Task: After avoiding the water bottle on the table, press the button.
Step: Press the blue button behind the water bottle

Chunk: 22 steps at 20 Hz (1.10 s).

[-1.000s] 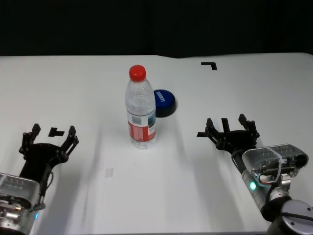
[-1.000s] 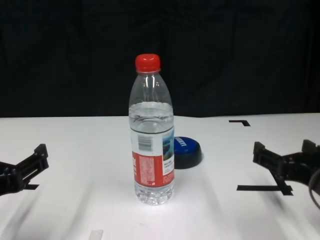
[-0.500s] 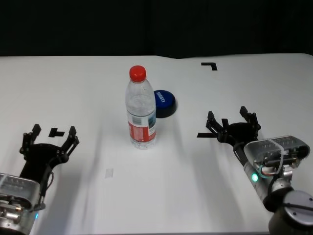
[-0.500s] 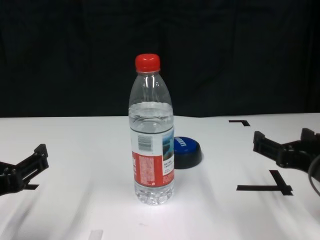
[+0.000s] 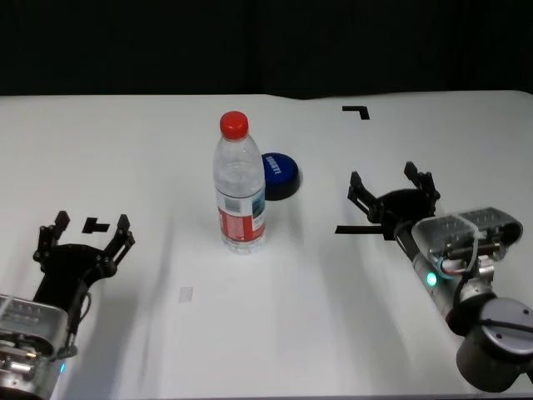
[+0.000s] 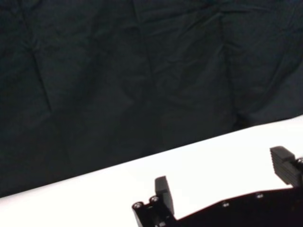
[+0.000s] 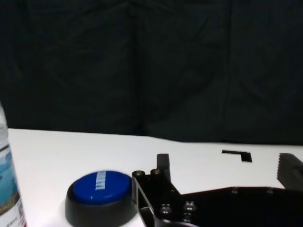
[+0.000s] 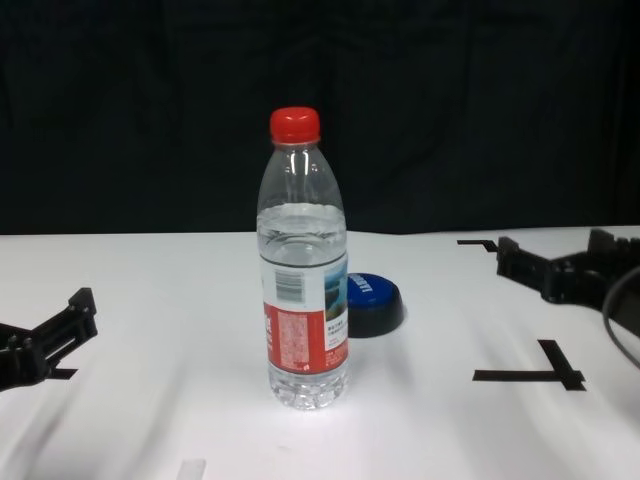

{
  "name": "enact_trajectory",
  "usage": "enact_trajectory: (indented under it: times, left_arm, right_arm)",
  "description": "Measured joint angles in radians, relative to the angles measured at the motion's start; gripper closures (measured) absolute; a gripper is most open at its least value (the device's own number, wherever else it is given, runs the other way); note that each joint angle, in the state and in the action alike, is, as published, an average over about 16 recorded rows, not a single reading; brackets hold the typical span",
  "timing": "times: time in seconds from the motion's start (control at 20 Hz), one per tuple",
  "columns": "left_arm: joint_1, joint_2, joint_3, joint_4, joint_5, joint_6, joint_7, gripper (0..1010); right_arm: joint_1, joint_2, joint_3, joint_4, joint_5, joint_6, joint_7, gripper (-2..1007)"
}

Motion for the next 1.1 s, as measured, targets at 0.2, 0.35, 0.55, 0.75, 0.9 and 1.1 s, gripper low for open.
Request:
enact_trajectory:
  times: [0.2, 0.35, 0.55, 0.75, 0.9, 1.1]
  left_arm:
    - [0.0, 0.0, 0.0, 0.0, 0.0, 0.0, 0.0, 7]
    - [0.0, 0.0, 0.0, 0.0, 0.0, 0.0, 0.0, 7]
    - [0.0, 0.0, 0.0, 0.0, 0.0, 0.0, 0.0, 7]
    - [0.0, 0.0, 0.0, 0.0, 0.0, 0.0, 0.0, 7]
    - [0.0, 0.0, 0.0, 0.0, 0.0, 0.0, 0.0, 7]
    - [0.0, 0.0, 0.0, 0.0, 0.0, 0.0, 0.0, 7]
  right_arm:
    - [0.026, -0.006, 0.005, 0.022, -0.009, 0.005, 0.02, 2]
    - [0.046, -0.01, 0.006, 0.041, -0.014, 0.007, 0.035, 2]
    - [0.073, -0.014, 0.003, 0.069, -0.018, 0.009, 0.055, 2]
    - [0.099, -0.017, -0.003, 0.097, -0.021, 0.012, 0.071, 2]
    - [0.119, -0.02, -0.009, 0.119, -0.022, 0.013, 0.08, 2]
    - [0.141, -0.023, -0.017, 0.145, -0.023, 0.016, 0.087, 2]
